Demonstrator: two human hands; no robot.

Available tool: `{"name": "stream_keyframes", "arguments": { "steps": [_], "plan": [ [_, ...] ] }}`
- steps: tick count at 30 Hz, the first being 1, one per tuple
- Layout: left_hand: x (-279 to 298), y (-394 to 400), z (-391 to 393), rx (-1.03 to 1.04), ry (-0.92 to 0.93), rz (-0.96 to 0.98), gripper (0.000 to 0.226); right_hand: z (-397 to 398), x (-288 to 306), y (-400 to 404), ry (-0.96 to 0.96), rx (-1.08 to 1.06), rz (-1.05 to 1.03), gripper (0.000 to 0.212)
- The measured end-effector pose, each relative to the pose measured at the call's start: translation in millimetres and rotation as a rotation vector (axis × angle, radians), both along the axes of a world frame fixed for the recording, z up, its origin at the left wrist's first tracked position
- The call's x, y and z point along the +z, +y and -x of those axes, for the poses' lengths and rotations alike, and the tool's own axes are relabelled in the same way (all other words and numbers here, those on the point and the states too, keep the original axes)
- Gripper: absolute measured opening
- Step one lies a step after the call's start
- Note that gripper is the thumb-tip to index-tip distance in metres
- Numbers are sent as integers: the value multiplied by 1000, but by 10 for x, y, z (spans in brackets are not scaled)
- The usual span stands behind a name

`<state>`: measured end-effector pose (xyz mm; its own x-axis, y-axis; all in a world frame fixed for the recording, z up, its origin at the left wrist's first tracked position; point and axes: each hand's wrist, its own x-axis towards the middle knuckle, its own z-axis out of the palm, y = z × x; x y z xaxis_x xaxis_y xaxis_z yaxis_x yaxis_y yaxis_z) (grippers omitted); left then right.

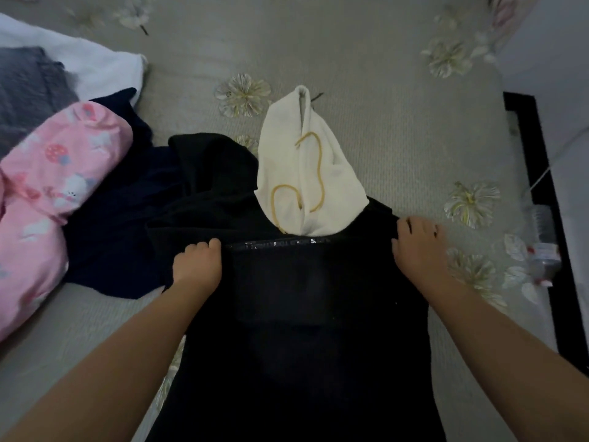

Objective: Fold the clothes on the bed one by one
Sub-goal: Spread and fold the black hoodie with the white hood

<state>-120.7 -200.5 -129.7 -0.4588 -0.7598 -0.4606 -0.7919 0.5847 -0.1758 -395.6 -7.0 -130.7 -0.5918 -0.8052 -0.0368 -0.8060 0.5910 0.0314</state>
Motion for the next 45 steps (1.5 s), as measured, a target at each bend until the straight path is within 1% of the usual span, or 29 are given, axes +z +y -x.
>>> {"name": "stream_keyframes", "arguments": {
  "steps": [2,4,5,6,7,9,11,13,14,17,18,20,21,22,23,24,25,26,27,28,29,31,33,35,37,39,41,43,45],
  "plan": [
    [-27,34,7,59,-8,-58,19,-159,-36,38,7,68,55,41],
    [-16,59,2,59,-5,-26,22,-342,-98,106,-59,229,2,59],
    [7,65,-18,34,0,20,24,-432,-141,161,-153,309,-105,70],
    [28,68,-53,2,8,76,28,-499,-189,223,-265,389,-268,79],
    [25,59,-92,-32,37,132,33,-507,-254,280,-337,454,-409,83],
    [-5,51,-163,-123,115,171,48,-460,-335,346,-350,519,-565,84],
    [-51,83,-196,-215,166,131,55,-429,-409,388,-326,503,-535,85],
    [-105,174,-210,-204,219,92,54,-453,-463,450,-306,464,-489,83],
    [-156,224,-227,-179,212,65,54,-480,-487,498,-290,438,-475,81],
    [-353,331,-328,-93,98,-79,62,-521,-504,633,-272,362,-453,71],
    [-397,345,-362,-71,64,-128,64,-529,-468,660,-286,340,-472,79],
    [-429,341,-385,-61,-1,-195,66,-540,-397,677,-295,318,-518,103],
    [-412,334,-369,-62,-33,-209,66,-545,-364,662,-308,308,-522,105],
    [-368,322,-323,-69,-60,-200,65,-544,-328,620,-334,300,-506,98],
    [-294,307,-259,-91,-68,-175,62,-526,-282,545,-376,287,-480,83],
    [-197,284,-187,-124,-17,-139,56,-487,-222,456,-431,258,-432,67],
    [-102,249,-112,-180,110,-92,47,-428,-157,350,-488,209,-329,52],
    [-29,191,-33,-269,284,-20,39,-356,-79,212,-518,159,-185,40],
    [20,131,52,-359,446,63,37,-282,9,58,-515,107,-43,29],
    [42,57,136,-415,572,150,40,-210,89,-114,-489,64,54,23],
    [60,-24,227,-409,639,200,47,-142,144,-292,-457,27,120,21],
    [40,-161,347,-248,568,99,60,-30,189,-654,-430,-54,169,25],
    [-166,-275,355,-97,362,-22,72,55,117,-969,-469,-140,130,39],
    [-436,-314,285,-131,156,-65,74,114,-1,-1215,-480,-194,92,48],
    [-646,-276,210,-143,128,-74,73,136,-102,-1373,-483,-286,131,53],
    [-753,-275,194,-149,155,-47,74,164,-190,-1489,-576,-444,222,68],
    [-798,-311,189,-162,174,-38,75,181,-215,-1575,-669,-534,248,79],
    [-812,-333,190,-165,179,-55,75,207,-196,-1652,-700,-569,253,76],
    [-800,-335,205,-167,172,-62,75,200,-115,-1714,-630,-575,319,56]
  ]
}}
